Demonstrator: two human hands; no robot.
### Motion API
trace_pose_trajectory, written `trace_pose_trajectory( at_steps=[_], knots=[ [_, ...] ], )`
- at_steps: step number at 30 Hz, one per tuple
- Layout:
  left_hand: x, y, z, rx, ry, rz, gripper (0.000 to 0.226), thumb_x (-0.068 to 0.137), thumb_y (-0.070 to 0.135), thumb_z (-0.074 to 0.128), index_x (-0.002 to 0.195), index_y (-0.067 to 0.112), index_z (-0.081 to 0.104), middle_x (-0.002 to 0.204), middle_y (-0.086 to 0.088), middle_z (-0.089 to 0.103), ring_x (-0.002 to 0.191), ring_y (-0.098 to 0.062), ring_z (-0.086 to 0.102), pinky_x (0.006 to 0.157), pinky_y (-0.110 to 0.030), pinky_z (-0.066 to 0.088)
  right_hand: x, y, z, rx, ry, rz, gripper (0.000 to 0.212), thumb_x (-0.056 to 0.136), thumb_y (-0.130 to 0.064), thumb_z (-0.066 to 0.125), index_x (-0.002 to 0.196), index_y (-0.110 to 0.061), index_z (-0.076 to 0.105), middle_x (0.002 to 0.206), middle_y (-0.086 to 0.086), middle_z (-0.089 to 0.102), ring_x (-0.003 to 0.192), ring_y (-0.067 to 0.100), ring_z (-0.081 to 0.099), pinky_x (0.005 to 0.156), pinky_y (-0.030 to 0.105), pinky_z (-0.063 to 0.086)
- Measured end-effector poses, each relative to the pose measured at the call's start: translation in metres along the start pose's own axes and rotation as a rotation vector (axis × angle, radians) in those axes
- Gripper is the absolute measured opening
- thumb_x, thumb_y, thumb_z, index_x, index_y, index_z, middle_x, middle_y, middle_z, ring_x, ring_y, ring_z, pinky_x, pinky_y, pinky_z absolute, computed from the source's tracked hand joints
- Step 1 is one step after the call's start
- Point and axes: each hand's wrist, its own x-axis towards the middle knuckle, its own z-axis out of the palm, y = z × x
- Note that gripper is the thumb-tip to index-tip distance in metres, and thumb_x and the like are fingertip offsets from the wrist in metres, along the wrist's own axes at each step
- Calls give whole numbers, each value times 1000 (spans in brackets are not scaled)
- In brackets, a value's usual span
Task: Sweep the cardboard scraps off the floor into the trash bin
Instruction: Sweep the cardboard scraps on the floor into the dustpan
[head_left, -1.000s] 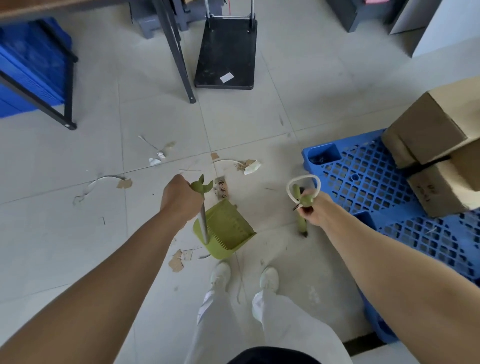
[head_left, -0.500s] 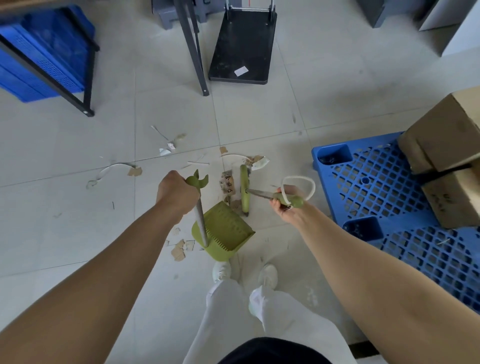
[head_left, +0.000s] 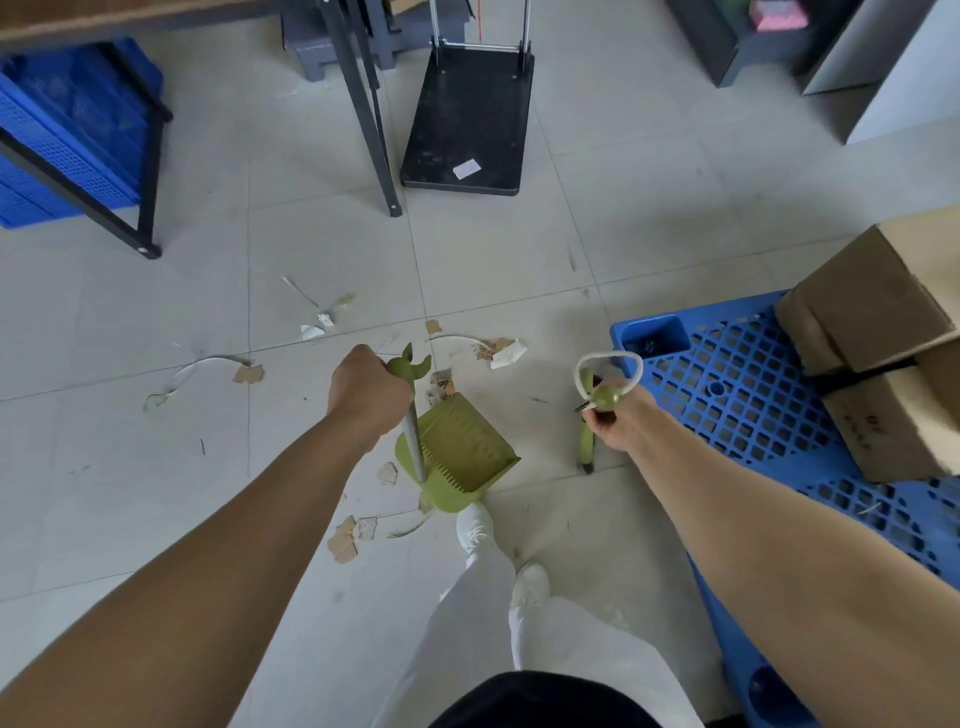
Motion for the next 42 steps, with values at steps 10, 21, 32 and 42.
trace_pose_trajectory(
  at_steps=[10, 21, 32, 42],
  knots=[
    [57, 28, -16, 19, -39, 15, 17, 85, 10, 59, 82, 5, 43, 65, 0, 37, 53, -14, 36, 45, -21, 25, 4, -18, 69, 24, -96, 18, 25, 91, -2, 38, 67, -8, 40, 68, 9, 39, 32, 14, 47, 26, 12, 35],
    [95, 25, -36, 7, 10, -60, 28, 85, 11, 61, 67, 9, 39, 60, 1, 35, 49, -14, 32, 42, -22, 24, 35, -61, 128, -303, -86, -26, 23, 91, 2, 45, 73, -12, 48, 70, 4, 44, 56, 14, 44, 34, 13, 40],
    [99, 59, -26, -101, 45, -143, 14, 85, 11, 62, 88, 6, 50, 73, -2, 45, 56, -15, 40, 45, -24, 30, 47, -91, 143, -357, -301, 87, 19, 91, -2, 42, 72, -5, 45, 70, 14, 43, 26, 16, 48, 29, 13, 39],
    [96, 104, -2, -137, 106, -219, 15, 88, 15, 61, 89, 5, 50, 68, 0, 44, 54, -13, 39, 44, -22, 28, 75, -172, 121, -438, -167, -41, 21, 89, 5, 42, 86, -11, 55, 76, 8, 49, 61, 17, 49, 37, 16, 44]
  ],
)
